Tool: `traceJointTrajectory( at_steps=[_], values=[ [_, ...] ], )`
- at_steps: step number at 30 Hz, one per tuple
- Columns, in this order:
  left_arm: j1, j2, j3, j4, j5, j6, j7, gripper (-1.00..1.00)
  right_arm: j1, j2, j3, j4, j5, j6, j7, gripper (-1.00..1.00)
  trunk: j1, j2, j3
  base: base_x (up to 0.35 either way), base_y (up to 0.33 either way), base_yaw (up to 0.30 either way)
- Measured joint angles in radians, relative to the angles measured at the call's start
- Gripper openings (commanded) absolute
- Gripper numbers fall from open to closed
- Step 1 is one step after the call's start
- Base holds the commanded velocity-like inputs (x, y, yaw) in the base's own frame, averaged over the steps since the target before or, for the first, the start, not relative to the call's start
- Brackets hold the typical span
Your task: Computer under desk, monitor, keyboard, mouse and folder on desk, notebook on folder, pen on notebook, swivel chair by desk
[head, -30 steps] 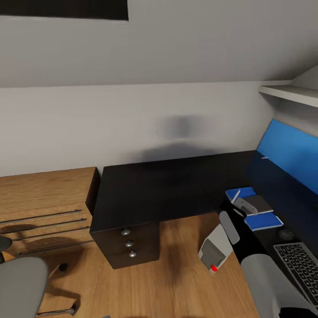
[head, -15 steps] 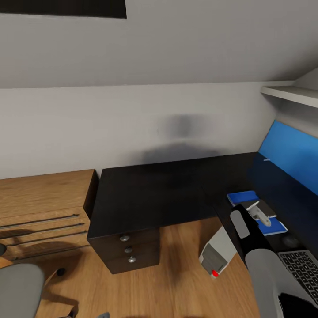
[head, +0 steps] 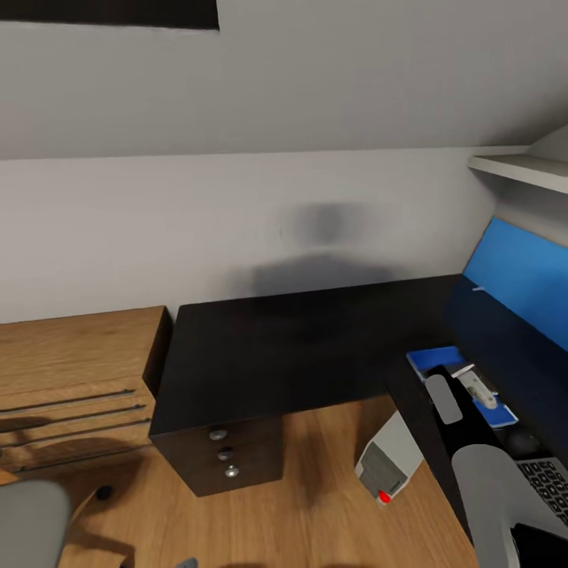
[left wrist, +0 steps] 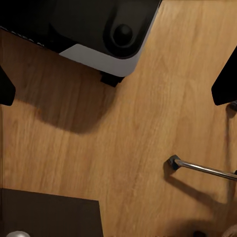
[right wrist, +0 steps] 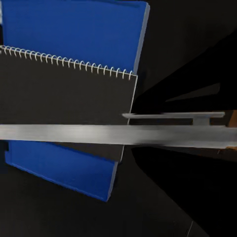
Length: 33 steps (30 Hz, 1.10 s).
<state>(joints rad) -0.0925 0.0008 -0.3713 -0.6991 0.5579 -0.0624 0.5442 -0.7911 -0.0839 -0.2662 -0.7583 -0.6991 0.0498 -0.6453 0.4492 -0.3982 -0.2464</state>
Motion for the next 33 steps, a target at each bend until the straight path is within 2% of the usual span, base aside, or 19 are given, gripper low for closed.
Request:
traceJointTrajectory(
  at_steps=[6, 14, 26, 29, 30, 33],
  values=[
    [0.000, 0.000, -0.001, 0.001, 0.000, 0.000, 0.000, 1.00, 0.000, -0.003, 0.001, 0.000, 0.000, 0.000, 0.000, -1.00, 0.000, 0.000, 0.000, 0.134, -0.143, 0.000],
    [0.000, 0.000, 0.000, 0.001, 0.000, 0.000, -0.001, 1.00, 0.000, -0.024, 0.000, 0.001, 0.000, -0.001, 0.000, -1.00, 0.000, 0.000, 0.000, 0.113, -0.055, 0.000],
    [0.000, -0.002, -0.001, 0.001, -0.001, 0.000, -0.001, 1.00, -0.004, -0.045, 0.001, 0.020, 0.006, -0.051, -0.001, -1.00, 0.000, 0.000, 0.000, 0.048, -0.026, 0.000],
    [0.000, -0.002, -0.002, 0.001, -0.001, 0.000, -0.001, 1.00, -0.031, -0.050, 0.001, 0.081, 0.009, -0.060, 0.001, -1.00, 0.000, 0.000, 0.000, 0.001, -0.001, 0.000],
    [0.000, -0.002, -0.002, 0.001, -0.001, 0.000, -0.001, 1.00, -0.069, -0.073, 0.002, 0.170, 0.014, -0.098, 0.001, -1.00, 0.000, 0.000, 0.000, 0.000, 0.000, 0.000],
    [0.000, -0.002, -0.002, 0.002, -0.001, 0.000, -0.001, 1.00, -0.098, -0.087, 0.005, 0.243, 0.014, -0.136, 0.001, -1.00, 0.000, 0.000, 0.000, 0.000, 0.000, 0.000]
  ],
)
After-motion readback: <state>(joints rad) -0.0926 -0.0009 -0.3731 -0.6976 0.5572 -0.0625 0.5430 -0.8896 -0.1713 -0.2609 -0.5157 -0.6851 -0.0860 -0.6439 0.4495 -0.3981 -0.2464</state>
